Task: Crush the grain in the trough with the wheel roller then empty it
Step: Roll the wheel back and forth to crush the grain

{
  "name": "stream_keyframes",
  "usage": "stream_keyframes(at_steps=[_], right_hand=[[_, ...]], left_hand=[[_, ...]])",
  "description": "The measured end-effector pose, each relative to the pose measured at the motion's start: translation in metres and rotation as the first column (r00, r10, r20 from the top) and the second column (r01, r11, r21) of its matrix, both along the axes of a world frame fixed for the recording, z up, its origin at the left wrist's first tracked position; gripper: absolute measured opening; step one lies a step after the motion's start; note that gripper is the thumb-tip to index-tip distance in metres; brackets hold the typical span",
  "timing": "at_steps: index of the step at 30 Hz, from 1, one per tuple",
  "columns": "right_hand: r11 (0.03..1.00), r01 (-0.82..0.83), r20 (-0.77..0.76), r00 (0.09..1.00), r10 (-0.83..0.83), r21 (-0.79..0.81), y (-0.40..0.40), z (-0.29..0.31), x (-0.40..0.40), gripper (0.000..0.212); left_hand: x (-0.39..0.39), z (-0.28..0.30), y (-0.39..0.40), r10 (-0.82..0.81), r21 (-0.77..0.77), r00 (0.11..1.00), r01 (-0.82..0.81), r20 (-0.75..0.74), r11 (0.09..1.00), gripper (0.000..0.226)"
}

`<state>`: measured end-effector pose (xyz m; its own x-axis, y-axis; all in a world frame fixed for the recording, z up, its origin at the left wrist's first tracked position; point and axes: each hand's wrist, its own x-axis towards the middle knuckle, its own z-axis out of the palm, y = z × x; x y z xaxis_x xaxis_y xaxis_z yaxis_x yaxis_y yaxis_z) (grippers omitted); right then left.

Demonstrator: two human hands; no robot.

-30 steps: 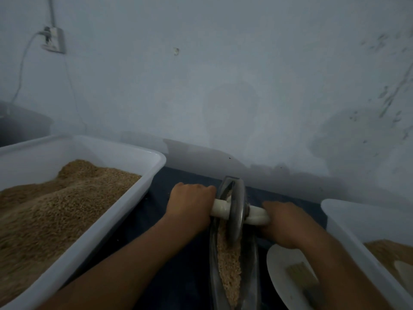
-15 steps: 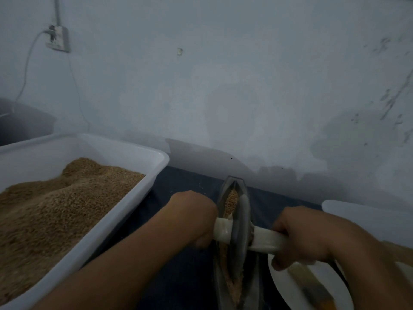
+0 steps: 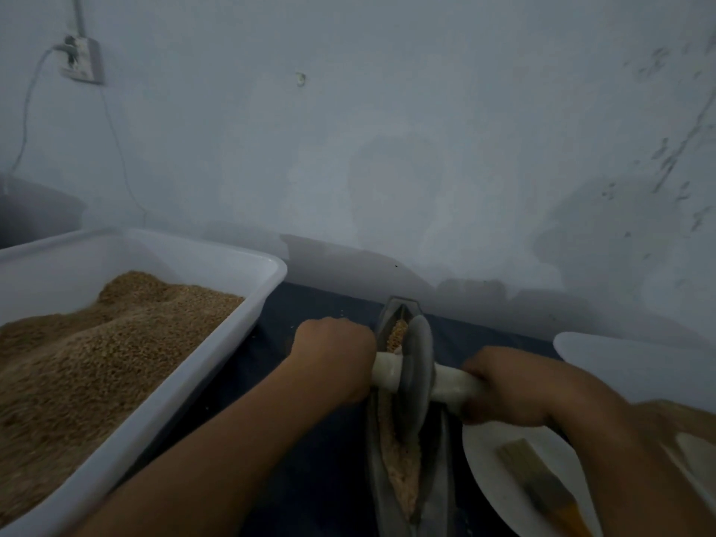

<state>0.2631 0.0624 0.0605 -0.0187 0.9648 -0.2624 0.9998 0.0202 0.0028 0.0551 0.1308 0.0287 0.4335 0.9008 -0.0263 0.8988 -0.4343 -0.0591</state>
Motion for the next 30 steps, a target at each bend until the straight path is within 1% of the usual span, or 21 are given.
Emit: stream_keyframes(at_steps=[2,4,6,9,11,13,15,18,20,22,24,26,28,30], right_hand=[[0.998,-0.026,0.007,1.000,0.026,0.064,0.009,-0.012,0.003,0.015],[0.986,-0.044,0.000,0.999,0.045,0.163,0.018,-0.023,0.007,0.016],[0.959,-0.053,0.010,0.999,0.052,0.279,0.024,-0.032,0.010,0.019],[0.895,-0.077,0.059,0.997,0.057,0.440,0.030,-0.042,0.012,0.024],[0.872,-0.075,0.056,0.997,0.054,0.485,0.031,-0.046,0.012,0.027],[0.885,-0.051,0.054,0.998,0.029,0.463,0.031,-0.045,0.013,0.028],[0.934,-0.018,0.053,0.999,-0.001,0.356,0.029,-0.038,0.011,0.026],[0.983,-0.019,0.050,0.999,0.010,0.185,0.022,-0.022,0.007,0.023],[0.994,-0.020,0.068,0.998,0.012,0.107,0.013,-0.013,0.002,0.030],[1.000,-0.003,0.089,0.996,0.000,0.029,0.004,-0.005,-0.005,0.035],[0.999,0.010,0.093,0.996,-0.007,-0.034,-0.004,0.001,-0.010,0.036],[0.998,0.011,0.109,0.994,-0.005,-0.060,-0.010,0.005,-0.015,0.037],[0.997,0.003,0.133,0.991,0.008,-0.081,-0.014,0.009,-0.018,0.039],[0.995,-0.001,0.143,0.990,0.016,-0.104,-0.016,0.011,-0.019,0.040]], left_hand=[[0.002,-0.010,0.008,0.002,0.162,0.999,-0.008,0.037,0.987,0.036],[0.003,-0.018,0.013,-0.027,0.320,0.996,-0.003,0.087,0.947,0.036],[0.004,-0.023,0.017,-0.059,0.427,0.989,-0.004,0.134,0.904,0.036],[0.004,-0.028,0.021,-0.102,0.488,0.981,0.008,0.165,0.873,0.037],[0.005,-0.028,0.020,-0.107,0.490,0.981,0.015,0.161,0.871,0.039],[0.006,-0.026,0.018,-0.085,0.460,0.984,0.004,0.156,0.888,0.039],[0.006,-0.024,0.015,-0.033,0.388,0.987,-0.030,0.154,0.921,0.035],[0.004,-0.019,0.013,0.028,0.231,0.995,-0.050,0.098,0.972,0.031],[0.002,-0.013,0.009,0.051,0.089,0.998,-0.054,0.034,0.995,0.033],[0.000,-0.006,0.002,0.051,-0.028,0.999,-0.051,-0.019,0.998,0.034],[0.000,0.001,-0.005,0.034,-0.098,0.998,-0.040,-0.058,0.994,0.025],[0.001,0.006,-0.011,0.026,-0.173,0.991,-0.048,-0.131,0.984,0.028],[0.002,0.009,-0.015,-0.005,-0.228,0.981,-0.040,-0.195,0.973,0.032],[0.002,0.012,-0.016,-0.029,-0.252,0.975,-0.027,-0.219,0.967,0.031]])
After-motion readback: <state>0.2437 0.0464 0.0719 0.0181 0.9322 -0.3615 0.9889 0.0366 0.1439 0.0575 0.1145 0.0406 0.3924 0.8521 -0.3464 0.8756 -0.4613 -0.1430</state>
